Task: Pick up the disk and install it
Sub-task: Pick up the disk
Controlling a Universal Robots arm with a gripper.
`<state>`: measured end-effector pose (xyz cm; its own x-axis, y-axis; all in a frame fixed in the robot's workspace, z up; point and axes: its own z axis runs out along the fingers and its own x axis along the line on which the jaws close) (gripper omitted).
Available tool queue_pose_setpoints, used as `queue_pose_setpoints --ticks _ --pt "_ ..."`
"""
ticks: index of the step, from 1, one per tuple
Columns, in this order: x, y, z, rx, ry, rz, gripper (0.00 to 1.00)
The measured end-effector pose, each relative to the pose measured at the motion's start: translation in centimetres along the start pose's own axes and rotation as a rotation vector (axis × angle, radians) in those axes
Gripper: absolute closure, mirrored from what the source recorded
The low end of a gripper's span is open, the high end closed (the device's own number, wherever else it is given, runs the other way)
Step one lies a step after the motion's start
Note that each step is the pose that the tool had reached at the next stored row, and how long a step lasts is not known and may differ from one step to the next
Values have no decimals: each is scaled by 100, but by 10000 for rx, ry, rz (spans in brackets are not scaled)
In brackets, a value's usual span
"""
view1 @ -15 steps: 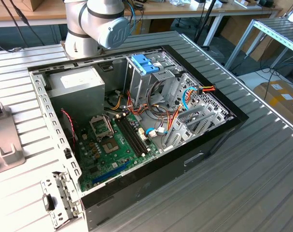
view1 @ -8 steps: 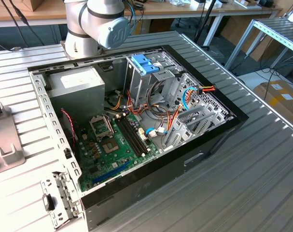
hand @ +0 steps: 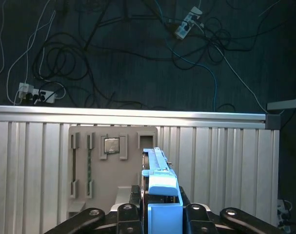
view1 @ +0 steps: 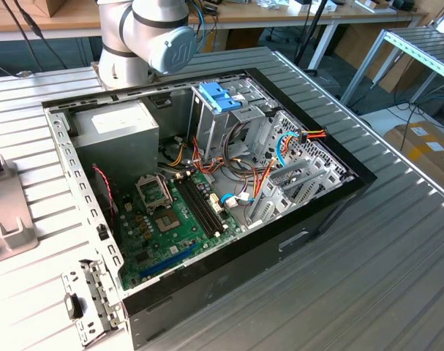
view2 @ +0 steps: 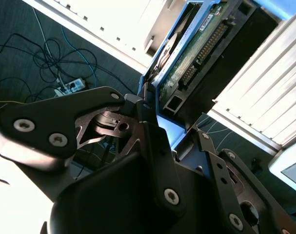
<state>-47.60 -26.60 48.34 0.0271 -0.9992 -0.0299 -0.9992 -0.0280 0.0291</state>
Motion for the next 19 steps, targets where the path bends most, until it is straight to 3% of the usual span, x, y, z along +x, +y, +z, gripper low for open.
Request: queue_pose_setpoints --ticks 19 --pt "7 -136 -4 1 0 0 63"
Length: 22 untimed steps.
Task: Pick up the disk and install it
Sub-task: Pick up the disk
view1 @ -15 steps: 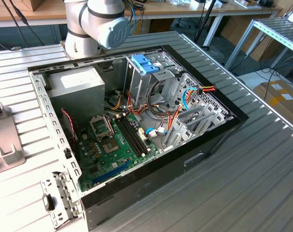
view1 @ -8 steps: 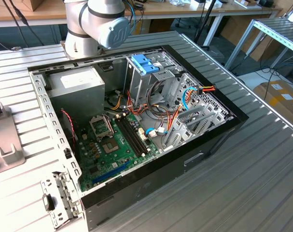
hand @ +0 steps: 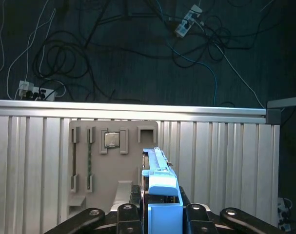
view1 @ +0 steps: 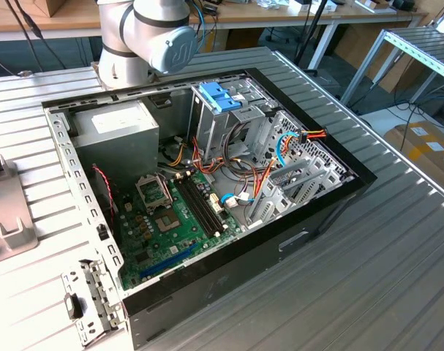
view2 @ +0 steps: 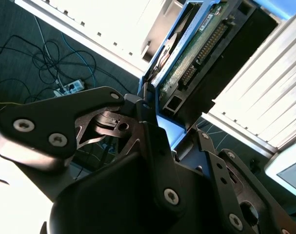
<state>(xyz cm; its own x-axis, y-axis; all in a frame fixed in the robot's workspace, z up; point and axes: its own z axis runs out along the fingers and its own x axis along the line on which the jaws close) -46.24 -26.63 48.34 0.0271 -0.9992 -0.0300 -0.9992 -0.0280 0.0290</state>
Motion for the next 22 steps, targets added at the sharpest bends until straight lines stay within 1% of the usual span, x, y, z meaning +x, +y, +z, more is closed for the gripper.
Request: queue_pose_setpoints --ticks 9,15,22 --pt "1 -52 -2 0 0 0 63" --pt "3 -104 -3 0 0 0 63" --pt "4 -150 -5 0 0 0 63"
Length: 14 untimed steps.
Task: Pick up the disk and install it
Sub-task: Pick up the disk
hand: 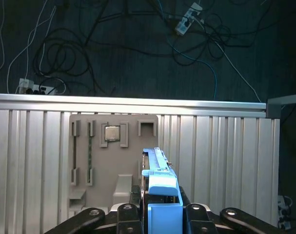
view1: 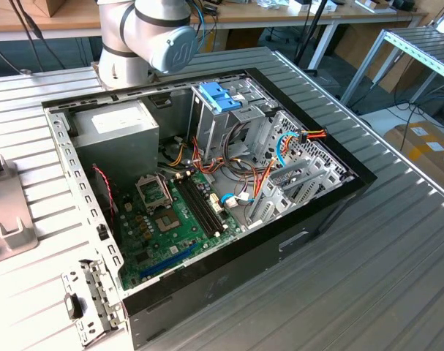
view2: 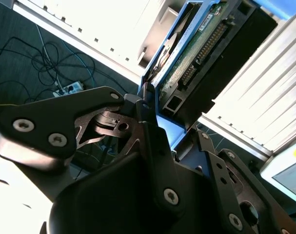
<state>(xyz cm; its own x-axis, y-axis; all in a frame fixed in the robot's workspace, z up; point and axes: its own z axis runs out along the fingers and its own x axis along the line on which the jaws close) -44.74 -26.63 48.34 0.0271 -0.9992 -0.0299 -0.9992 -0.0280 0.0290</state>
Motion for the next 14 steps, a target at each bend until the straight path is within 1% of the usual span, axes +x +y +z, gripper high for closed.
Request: queue_pose_setpoints --ticks 4,14 --pt "1 -49 -1 0 0 0 63" --pt "4 -138 -4 1 -1 0 63"
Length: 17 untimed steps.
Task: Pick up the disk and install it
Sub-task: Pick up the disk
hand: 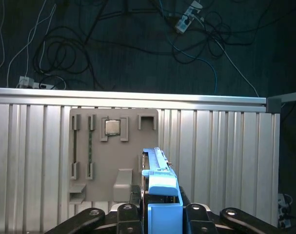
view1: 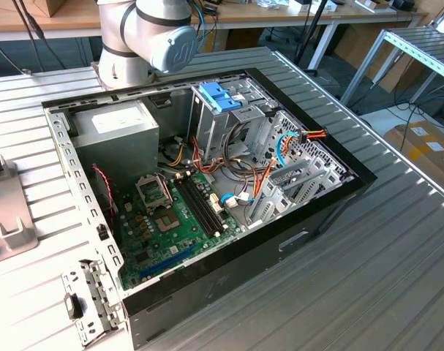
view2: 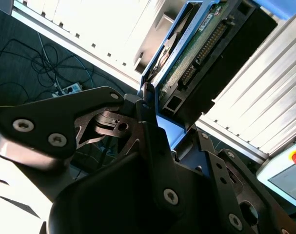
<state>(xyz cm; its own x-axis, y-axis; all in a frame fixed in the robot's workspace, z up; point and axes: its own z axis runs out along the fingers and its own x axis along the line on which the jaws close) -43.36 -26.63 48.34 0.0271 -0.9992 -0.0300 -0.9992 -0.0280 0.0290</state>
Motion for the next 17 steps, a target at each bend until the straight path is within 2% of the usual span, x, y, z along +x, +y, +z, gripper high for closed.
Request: queue_pose_setpoints --ticks 17 --pt "4 -130 -3 0 0 0 63"
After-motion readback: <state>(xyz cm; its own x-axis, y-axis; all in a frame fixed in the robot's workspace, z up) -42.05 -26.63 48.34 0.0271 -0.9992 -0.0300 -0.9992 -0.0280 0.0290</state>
